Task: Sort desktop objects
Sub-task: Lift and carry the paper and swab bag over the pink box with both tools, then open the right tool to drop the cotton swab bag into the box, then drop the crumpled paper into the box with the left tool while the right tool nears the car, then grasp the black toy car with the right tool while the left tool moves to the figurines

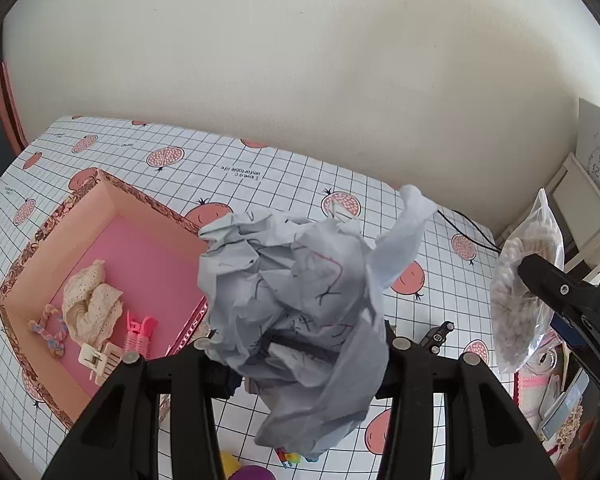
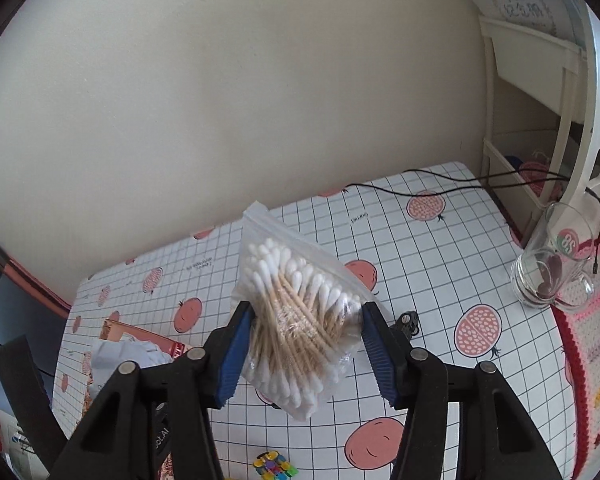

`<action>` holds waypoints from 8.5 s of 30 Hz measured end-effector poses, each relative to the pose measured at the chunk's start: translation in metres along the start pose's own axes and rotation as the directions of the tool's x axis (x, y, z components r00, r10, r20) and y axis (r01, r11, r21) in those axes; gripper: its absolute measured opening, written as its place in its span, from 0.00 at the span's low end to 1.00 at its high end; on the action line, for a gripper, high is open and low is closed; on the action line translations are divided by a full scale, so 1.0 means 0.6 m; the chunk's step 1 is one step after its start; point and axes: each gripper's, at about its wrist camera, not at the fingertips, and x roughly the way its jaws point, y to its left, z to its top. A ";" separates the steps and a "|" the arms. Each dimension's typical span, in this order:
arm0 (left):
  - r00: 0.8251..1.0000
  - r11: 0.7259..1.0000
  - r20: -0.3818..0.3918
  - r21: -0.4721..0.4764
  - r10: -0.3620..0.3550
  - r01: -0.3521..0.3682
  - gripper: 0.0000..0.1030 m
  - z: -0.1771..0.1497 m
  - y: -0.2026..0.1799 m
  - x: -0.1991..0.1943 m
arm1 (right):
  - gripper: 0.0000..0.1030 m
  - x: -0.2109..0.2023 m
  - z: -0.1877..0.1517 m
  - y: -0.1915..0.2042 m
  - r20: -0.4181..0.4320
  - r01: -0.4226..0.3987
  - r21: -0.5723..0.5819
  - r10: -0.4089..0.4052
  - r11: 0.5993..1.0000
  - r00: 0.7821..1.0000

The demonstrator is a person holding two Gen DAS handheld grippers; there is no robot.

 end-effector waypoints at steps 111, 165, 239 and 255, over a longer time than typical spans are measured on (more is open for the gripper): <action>0.984 0.806 -0.145 -0.567 0.101 -0.167 0.55 -0.061 0.389 0.023 | 0.58 0.167 -0.243 0.343 -0.351 -0.314 -0.375 0.180 0.872 0.919; 0.995 0.987 -0.080 0.145 -0.062 0.073 0.57 -0.028 -0.129 0.122 | 0.64 0.083 0.017 -0.106 -0.106 0.030 0.080 -0.021 0.996 0.994; 0.985 1.000 0.172 -0.002 -0.002 0.002 0.99 0.029 0.018 0.042 | 0.64 0.235 -0.073 -0.179 -0.351 0.182 0.121 -0.129 0.976 0.927; 1.000 0.952 0.008 0.306 -0.026 0.022 0.98 -0.067 -0.165 0.148 | 0.64 0.226 -0.074 -0.197 -0.328 0.235 0.129 -0.182 0.963 0.927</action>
